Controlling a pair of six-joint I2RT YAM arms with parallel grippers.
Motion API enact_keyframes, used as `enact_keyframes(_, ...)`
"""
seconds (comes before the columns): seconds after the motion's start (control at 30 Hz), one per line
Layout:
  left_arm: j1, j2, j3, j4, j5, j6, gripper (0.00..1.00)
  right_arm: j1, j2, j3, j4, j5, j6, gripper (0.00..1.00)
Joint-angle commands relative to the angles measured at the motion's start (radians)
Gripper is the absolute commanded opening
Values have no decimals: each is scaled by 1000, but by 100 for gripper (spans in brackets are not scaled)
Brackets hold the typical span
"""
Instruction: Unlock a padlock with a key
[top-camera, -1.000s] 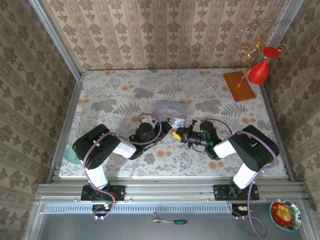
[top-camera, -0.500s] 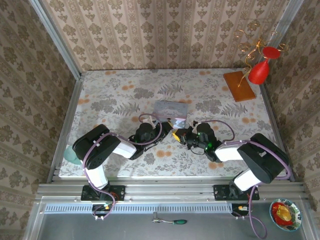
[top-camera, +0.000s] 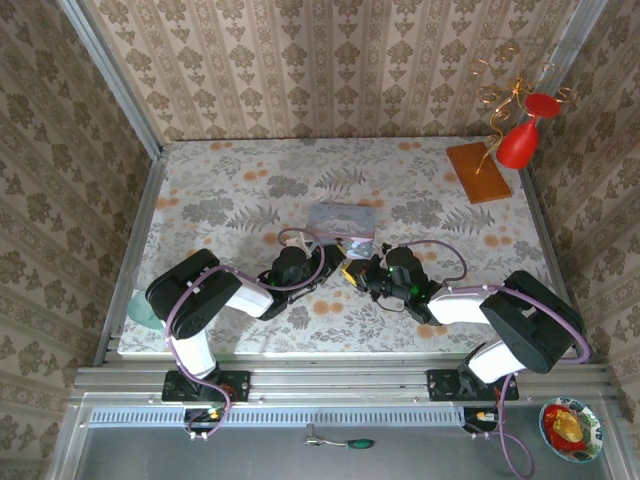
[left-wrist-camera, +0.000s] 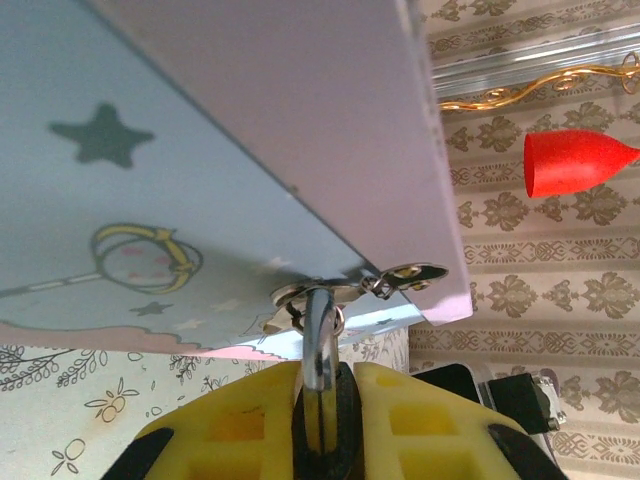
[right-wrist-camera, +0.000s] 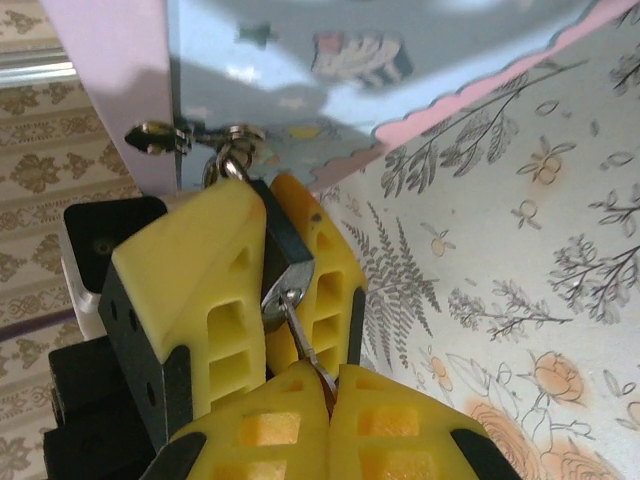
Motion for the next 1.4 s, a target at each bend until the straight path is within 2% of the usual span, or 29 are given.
enact_keyframes(0.0, -77, -15, 23, 41, 200, 24, 0, 27, 0, 79, 98, 43, 0, 0)
enact_keyframes(0.2, -78, -18, 16, 47, 199, 24, 0, -1, -8, 40, 84, 61, 7, 0)
enact_keyframes(0.4, -79, -34, 9, 44, 201, 29, 0, -94, 32, -10, 157, 8, 43, 0)
enact_keyframes(0.67, -85, -25, 20, 32, 202, 33, 0, -101, 27, 24, 160, -21, 41, 0)
enact_keyframes(0.87, -86, -26, 13, 34, 201, 32, 0, -186, -16, -31, 133, -25, 39, 0)
enact_keyframes(1.37, -88, -18, 39, 2, 210, 39, 0, -72, -47, 96, 11, -29, -31, 0)
